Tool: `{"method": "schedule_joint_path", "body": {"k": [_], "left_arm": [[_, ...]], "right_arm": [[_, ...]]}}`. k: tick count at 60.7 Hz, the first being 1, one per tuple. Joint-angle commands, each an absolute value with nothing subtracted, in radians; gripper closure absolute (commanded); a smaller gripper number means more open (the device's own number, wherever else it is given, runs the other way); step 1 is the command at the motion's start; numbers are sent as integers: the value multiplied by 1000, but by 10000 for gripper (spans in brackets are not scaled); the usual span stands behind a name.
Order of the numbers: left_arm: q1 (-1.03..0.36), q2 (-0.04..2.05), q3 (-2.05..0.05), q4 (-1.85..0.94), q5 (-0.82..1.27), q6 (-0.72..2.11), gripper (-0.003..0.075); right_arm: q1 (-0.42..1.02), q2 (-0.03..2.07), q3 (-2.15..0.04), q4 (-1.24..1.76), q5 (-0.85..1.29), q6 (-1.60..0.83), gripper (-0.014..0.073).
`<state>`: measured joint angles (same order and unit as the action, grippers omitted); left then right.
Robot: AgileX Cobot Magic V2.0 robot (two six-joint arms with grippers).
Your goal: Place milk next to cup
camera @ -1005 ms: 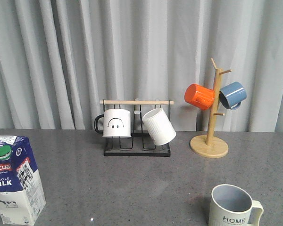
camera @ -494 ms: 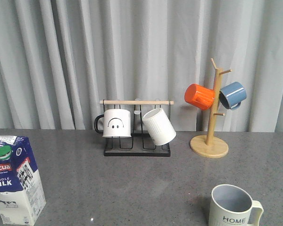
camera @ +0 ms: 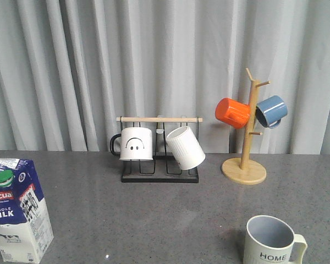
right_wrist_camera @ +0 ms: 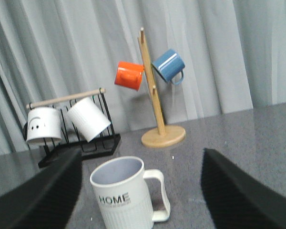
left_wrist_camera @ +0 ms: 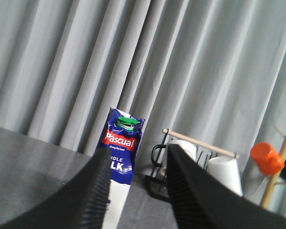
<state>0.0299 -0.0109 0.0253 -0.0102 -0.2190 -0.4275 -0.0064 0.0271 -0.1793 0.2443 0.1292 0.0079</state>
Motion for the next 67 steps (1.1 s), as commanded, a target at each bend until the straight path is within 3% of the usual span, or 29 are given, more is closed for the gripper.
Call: {"method": "schedule_joint_path", "body": {"k": [1,11,29,45,67], "left_arm": [[28,-24,43,-80,-322,-492,345],[28,-23,-24,0,-316,-494,337],[28,206,-355,272,65,-482,337],[28,441,-480,271,124,-407,337],[28,474,-484,273,111,-407,340]], "right_arm": [[-8,49,-214,269,16,0,15],[-8,153,-334,243,129,-71,15],[-8,551,-655,183,296,-140,83],[-8,797,-673,183,397,-128,104],[-8,1009,-673,183,339,-134,104]]}}
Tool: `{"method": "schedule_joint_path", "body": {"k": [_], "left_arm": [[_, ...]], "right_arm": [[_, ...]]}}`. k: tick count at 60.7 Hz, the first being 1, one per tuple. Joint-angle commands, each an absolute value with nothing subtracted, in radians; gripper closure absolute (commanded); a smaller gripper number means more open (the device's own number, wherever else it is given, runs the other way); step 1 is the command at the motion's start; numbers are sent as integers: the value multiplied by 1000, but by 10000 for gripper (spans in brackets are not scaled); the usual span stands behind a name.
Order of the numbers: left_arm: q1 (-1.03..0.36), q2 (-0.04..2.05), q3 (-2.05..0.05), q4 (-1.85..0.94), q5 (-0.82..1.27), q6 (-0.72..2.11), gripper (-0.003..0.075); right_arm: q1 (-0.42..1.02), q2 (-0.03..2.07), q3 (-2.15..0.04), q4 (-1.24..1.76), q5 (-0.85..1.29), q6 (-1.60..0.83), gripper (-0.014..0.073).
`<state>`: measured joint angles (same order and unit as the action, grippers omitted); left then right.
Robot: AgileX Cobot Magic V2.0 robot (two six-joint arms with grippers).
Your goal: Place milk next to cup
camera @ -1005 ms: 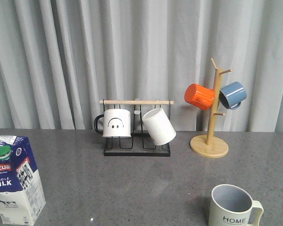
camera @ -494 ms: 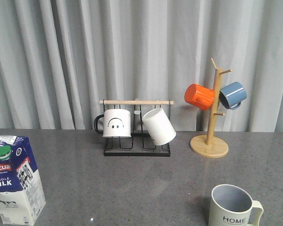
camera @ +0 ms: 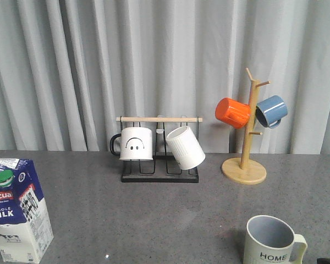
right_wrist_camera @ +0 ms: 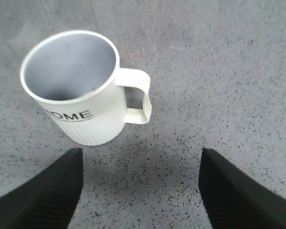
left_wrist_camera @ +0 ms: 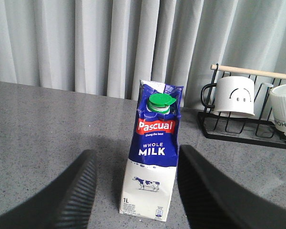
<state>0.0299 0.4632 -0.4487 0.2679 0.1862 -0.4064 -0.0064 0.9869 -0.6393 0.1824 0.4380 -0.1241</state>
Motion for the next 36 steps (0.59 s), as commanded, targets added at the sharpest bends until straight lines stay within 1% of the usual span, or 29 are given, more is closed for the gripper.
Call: {"method": "schedule_joint_path", "body": {"k": [1,15,21,36], "left_arm": [[28,474,-484,273,112,-407,340],[28,474,-484,273,112,-407,340],[28,474,-484,273,112,-407,340],[28,474,-484,273,112,-407,340]], "right_arm": [[-8,1018,-673,183,334,-135,104],[-8,1126,-673,188,279,-156,104],[-8,1156,-673,188,225,-168,104],[-8,1234,-673,191,172,-171,104]]}}
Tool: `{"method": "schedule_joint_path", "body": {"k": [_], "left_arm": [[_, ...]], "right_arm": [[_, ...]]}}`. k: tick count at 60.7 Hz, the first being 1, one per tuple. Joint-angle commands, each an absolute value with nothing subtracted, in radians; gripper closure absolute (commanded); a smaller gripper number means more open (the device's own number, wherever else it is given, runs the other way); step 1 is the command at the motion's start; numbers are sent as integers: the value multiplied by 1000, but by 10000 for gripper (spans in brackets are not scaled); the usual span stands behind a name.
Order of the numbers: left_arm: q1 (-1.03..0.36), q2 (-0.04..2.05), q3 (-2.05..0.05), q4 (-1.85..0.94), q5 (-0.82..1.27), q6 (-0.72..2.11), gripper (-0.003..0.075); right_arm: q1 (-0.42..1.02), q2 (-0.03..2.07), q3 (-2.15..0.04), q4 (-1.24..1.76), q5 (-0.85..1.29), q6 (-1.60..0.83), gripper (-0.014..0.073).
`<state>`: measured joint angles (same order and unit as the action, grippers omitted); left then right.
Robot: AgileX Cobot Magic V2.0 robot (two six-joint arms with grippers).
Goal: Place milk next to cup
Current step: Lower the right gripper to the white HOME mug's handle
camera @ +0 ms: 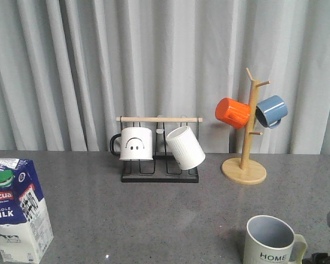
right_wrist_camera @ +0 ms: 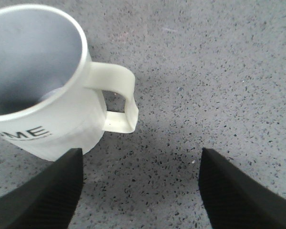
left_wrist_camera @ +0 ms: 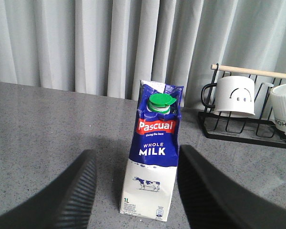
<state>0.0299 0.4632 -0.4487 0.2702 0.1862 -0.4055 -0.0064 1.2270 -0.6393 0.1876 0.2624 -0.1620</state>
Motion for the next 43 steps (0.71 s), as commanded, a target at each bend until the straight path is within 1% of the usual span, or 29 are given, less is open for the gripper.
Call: {"method": "schedule_joint_path", "body": {"k": [1,32,43], "left_arm": [[28,474,-484,273,112,-407,340],[28,474,-484,273,112,-407,340],[28,474,-484,273,112,-407,340]], "right_arm": [[-8,1238,-673,191,166,-171,104],[-8,1354,-673,199,42,-173,104],[-7,1424,-678,198,-37,-165,111]]}}
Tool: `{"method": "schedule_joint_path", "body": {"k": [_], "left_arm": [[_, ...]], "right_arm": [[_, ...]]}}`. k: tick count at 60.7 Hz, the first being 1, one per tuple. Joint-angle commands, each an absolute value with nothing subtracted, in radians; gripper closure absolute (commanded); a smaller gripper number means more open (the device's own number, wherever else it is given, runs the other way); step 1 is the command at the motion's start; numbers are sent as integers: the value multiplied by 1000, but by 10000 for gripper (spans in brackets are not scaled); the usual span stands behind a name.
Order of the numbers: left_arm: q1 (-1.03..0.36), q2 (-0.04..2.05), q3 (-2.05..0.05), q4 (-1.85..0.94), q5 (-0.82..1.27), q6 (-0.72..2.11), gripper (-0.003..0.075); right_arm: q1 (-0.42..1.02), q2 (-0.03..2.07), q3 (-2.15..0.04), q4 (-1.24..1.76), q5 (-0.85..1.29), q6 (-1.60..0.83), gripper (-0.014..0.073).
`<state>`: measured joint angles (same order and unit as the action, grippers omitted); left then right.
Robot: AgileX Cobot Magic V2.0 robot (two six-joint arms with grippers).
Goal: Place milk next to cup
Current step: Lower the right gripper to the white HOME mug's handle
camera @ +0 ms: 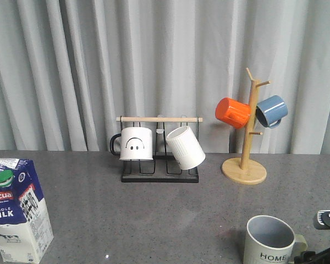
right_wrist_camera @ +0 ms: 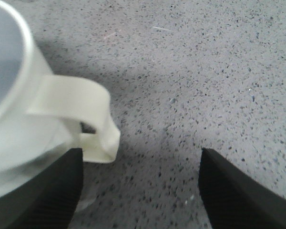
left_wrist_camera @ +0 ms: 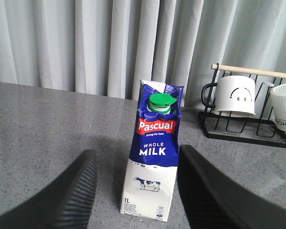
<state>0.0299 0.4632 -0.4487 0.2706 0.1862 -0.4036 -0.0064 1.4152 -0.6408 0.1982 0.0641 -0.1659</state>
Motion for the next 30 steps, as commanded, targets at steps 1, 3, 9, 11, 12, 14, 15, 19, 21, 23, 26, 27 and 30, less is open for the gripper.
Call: {"method": "schedule_joint_path", "body": {"k": [1,3,9,11,12,14,15,19,21,23,26,27,30], "left_arm": [[28,474,-484,273,112,-407,340],[28,474,-484,273,112,-407,340],[28,474,-484,273,112,-407,340],[28,474,-484,273,112,-407,340],[28,474,-484,273,112,-407,340],[28,474,-484,273,112,-407,340],[28,474,-484,273,112,-407,340],[28,474,-484,273,112,-407,340],[28,474,-484,273,112,-407,340],[28,474,-484,273,112,-407,340],[28,474,-484,273,112,-407,340],[28,474,-484,273,112,-407,340],[28,474,-484,273,112,-407,340]], "right_arm": [[-7,1430,-681,198,-40,-165,112],[-7,1449,-689,198,-42,-165,118],[-7,1498,-709,195,-70,-165,139],[-7,1514,-713,189,-89,-165,149],[-7,1520,-714,186,-98,-165,155],[-7,1532,-720,183,-114,-165,172],[-7,1539,-722,183,-117,-165,179],[-7,1553,-731,182,-123,-165,230],[-7,1555,-731,182,-126,-165,261],[-7,1560,-731,178,-135,-166,305],[-7,1563,-731,164,-146,-166,372],[-7,1563,-731,158,-150,-166,391],[-7,1563,-731,154,-165,-165,458]]}}
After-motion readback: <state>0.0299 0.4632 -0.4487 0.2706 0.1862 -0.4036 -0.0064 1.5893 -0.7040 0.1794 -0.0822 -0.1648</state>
